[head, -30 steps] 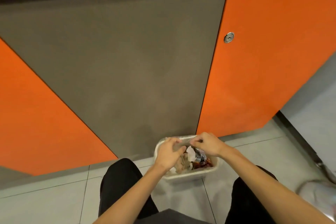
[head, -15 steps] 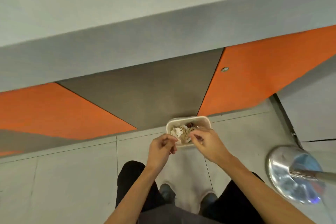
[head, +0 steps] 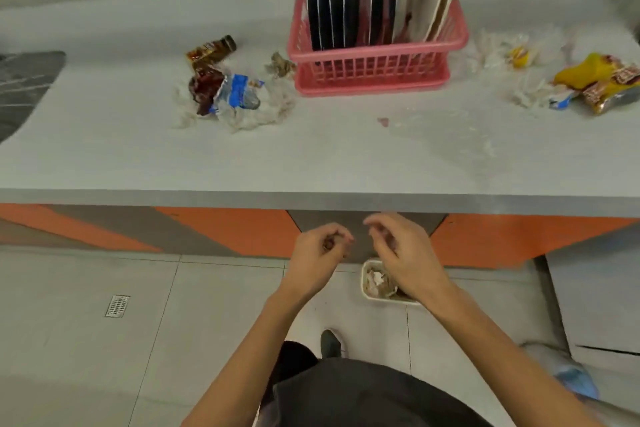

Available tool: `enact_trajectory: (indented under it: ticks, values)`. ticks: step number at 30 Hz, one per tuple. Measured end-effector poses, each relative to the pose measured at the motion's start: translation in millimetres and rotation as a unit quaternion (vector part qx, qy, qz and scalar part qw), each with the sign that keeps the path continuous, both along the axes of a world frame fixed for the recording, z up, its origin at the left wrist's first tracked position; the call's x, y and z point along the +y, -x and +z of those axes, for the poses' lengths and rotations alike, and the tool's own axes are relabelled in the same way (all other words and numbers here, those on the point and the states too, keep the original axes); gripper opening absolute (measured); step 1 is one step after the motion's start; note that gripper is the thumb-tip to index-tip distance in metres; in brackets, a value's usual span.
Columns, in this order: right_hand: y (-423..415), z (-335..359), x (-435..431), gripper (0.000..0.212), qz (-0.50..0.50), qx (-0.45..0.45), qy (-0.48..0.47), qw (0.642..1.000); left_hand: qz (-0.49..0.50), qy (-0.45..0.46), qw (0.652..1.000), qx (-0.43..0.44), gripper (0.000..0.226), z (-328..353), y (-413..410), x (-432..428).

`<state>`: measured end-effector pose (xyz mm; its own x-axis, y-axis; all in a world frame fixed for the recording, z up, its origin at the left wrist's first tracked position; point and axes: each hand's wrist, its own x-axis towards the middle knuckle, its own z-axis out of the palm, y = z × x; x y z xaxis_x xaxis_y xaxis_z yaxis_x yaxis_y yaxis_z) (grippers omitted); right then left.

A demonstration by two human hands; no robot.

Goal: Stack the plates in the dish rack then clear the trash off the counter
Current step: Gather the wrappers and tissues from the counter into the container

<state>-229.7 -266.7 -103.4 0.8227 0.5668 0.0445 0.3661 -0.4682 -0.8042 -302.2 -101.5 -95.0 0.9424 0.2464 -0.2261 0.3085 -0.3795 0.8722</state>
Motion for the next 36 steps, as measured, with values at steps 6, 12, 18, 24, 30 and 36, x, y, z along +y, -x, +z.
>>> enact_trajectory:
  ticks: [6, 12, 18, 24, 30, 36]
  values:
    - [-39, 45, 93, 0.028, 0.063, -0.039, 0.006, 0.997, 0.051, -0.065, 0.996, -0.028, 0.022, 39, -3, 111]
    - [-70, 71, 195, 0.023, 0.081, -0.065, -0.013, 0.994, 0.139, -0.093, 0.979, -0.113, 0.029, 64, -73, 260]
    - [-106, 78, 275, 0.012, 0.048, -0.007, 0.004, 0.999, 0.102, -0.265, 0.956, -0.068, 0.066, 43, -177, 357]
    - [-108, 55, 302, 0.014, 0.013, 0.121, 0.026, 0.992, 0.003, -0.380, 0.925, 0.016, 0.058, -1, -230, 372]
    - [-141, 57, 319, 0.011, -0.066, 0.108, -0.009, 0.992, 0.042, -0.339, 0.934, -0.105, 0.042, 31, -221, 399]
    - [-167, 92, 370, 0.070, -0.070, 0.289, -0.185, 0.937, 0.025, -0.306, 0.924, -0.229, 0.049, 78, -190, 371]
